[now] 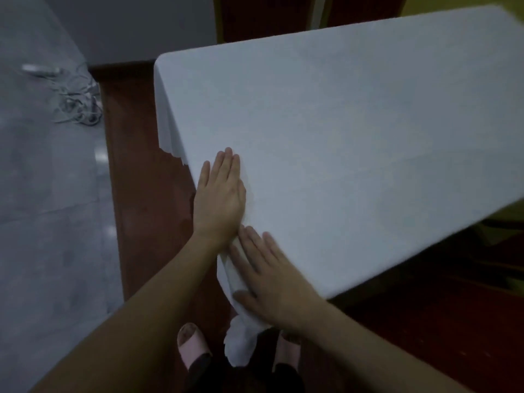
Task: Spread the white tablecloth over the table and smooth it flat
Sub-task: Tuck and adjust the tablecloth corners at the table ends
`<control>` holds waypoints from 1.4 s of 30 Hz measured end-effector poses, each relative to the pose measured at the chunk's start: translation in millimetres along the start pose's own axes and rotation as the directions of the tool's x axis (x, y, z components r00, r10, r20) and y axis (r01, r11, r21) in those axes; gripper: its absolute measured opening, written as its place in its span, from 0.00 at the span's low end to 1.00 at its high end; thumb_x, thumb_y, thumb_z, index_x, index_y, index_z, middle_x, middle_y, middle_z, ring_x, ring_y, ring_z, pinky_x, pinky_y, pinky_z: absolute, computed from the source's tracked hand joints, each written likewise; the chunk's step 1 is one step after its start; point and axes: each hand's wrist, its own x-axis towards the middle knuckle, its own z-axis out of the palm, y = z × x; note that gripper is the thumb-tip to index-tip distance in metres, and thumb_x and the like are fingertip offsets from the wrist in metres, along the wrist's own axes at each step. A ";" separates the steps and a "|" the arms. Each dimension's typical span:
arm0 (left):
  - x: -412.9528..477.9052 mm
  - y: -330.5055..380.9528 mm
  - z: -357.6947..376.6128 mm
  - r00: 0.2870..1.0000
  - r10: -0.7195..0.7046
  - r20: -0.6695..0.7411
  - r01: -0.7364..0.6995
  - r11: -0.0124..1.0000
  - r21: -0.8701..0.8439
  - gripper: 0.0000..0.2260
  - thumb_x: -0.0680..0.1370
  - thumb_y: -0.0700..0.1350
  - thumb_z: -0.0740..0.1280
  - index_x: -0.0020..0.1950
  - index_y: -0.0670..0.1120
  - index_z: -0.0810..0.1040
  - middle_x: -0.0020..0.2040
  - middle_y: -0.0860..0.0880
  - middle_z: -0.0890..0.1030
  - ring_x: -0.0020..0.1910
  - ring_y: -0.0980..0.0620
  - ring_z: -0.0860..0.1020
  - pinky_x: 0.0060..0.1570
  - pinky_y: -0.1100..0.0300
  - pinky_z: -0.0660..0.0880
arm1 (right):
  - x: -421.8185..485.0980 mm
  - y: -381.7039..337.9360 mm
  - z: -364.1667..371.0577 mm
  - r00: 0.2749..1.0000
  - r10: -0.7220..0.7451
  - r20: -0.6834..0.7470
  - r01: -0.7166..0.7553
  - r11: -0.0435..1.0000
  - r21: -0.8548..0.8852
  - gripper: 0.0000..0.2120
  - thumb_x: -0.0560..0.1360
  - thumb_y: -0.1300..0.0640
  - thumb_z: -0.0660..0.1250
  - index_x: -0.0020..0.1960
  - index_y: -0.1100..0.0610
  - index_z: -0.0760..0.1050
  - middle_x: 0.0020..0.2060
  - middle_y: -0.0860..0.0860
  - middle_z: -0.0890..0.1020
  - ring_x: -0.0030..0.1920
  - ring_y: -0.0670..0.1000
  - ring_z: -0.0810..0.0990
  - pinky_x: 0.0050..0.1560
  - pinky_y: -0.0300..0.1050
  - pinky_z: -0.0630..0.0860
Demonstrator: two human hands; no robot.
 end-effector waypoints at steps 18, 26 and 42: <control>-107.9 108.2 7.8 0.988 -0.150 0.021 0.148 0.987 0.062 0.26 0.80 0.50 0.50 0.76 0.39 0.55 0.78 0.42 0.55 0.77 0.47 0.51 0.75 0.45 0.51 | -76.3 235.4 -31.6 0.903 0.393 -0.173 -0.399 0.917 -0.001 0.33 0.76 0.37 0.43 0.77 0.52 0.51 0.77 0.56 0.52 0.77 0.57 0.51 0.75 0.58 0.48; -125.2 107.8 13.3 0.965 -0.260 -0.034 0.261 0.963 0.066 0.23 0.82 0.43 0.48 0.76 0.37 0.55 0.77 0.40 0.54 0.78 0.45 0.49 0.75 0.43 0.54 | -49.6 98.8 -2.9 0.978 -0.183 -0.100 0.171 0.978 -0.118 0.29 0.80 0.46 0.48 0.74 0.63 0.58 0.75 0.60 0.59 0.76 0.58 0.54 0.71 0.63 0.57; -120.2 111.2 12.2 0.959 -0.265 -0.099 0.275 0.957 0.096 0.26 0.79 0.46 0.43 0.75 0.37 0.57 0.76 0.39 0.59 0.76 0.43 0.56 0.75 0.46 0.53 | -64.9 230.0 -35.9 0.912 0.377 -0.163 -0.387 0.921 -0.038 0.40 0.73 0.32 0.39 0.78 0.54 0.45 0.78 0.55 0.46 0.77 0.53 0.44 0.76 0.55 0.43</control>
